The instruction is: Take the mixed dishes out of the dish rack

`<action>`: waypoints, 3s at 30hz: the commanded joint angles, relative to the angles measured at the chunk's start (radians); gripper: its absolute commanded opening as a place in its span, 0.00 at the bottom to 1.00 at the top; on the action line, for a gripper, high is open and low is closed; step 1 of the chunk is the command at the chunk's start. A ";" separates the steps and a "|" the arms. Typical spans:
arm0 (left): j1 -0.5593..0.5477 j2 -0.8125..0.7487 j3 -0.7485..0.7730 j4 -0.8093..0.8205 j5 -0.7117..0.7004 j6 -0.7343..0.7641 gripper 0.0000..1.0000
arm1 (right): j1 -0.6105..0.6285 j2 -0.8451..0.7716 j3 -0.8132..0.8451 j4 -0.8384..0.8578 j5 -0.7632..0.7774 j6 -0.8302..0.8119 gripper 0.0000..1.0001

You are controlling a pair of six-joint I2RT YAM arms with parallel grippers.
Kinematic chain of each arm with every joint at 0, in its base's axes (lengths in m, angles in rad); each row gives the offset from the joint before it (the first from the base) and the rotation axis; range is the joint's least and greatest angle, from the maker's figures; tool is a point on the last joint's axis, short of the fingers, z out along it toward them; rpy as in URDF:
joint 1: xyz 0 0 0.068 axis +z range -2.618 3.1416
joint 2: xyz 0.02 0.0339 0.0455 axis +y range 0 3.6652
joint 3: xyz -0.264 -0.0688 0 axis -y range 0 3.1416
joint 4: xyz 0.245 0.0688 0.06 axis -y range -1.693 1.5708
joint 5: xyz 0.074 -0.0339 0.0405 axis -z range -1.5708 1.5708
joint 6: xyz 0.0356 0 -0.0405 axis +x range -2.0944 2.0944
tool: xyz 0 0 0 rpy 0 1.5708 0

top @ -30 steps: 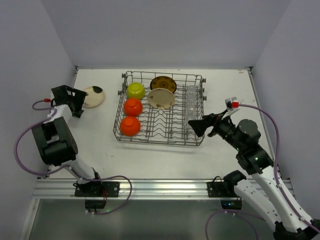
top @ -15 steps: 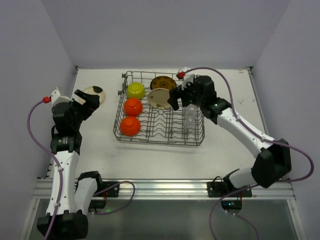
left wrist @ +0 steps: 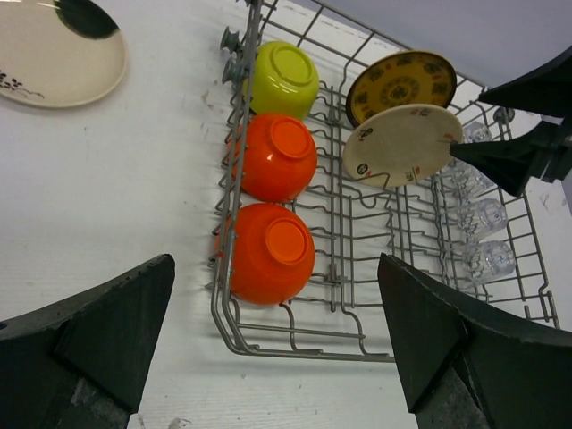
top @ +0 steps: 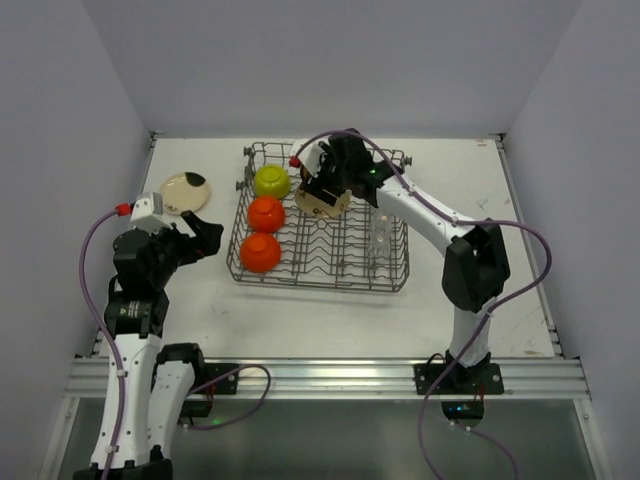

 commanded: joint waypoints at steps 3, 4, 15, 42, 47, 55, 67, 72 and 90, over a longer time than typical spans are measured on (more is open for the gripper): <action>-0.017 0.018 -0.008 0.002 0.056 0.046 1.00 | 0.005 0.050 0.058 -0.013 0.018 -0.205 0.66; -0.019 0.023 -0.008 0.005 0.064 0.046 1.00 | 0.005 0.076 0.065 -0.015 0.020 -0.223 0.62; -0.036 0.047 -0.008 0.008 0.071 0.053 1.00 | -0.007 0.181 0.098 0.031 -0.003 -0.302 0.47; -0.056 0.072 -0.008 0.013 0.073 0.053 1.00 | -0.033 0.104 -0.025 0.058 -0.158 -0.474 0.00; -0.056 0.077 -0.008 0.013 0.073 0.053 1.00 | -0.039 0.084 -0.031 0.053 -0.172 -0.472 0.00; -0.056 0.078 -0.009 0.014 0.071 0.051 1.00 | -0.050 0.058 -0.065 0.048 -0.183 -0.487 0.00; -0.057 0.075 -0.011 0.016 0.071 0.048 1.00 | -0.067 -0.008 -0.142 0.059 -0.249 -0.561 0.00; -0.057 0.073 -0.011 0.016 0.070 0.046 1.00 | -0.068 -0.044 -0.201 0.094 -0.263 -0.601 0.00; -0.056 0.073 -0.011 0.022 0.073 0.042 1.00 | -0.071 -0.184 -0.244 0.127 -0.249 -0.512 0.00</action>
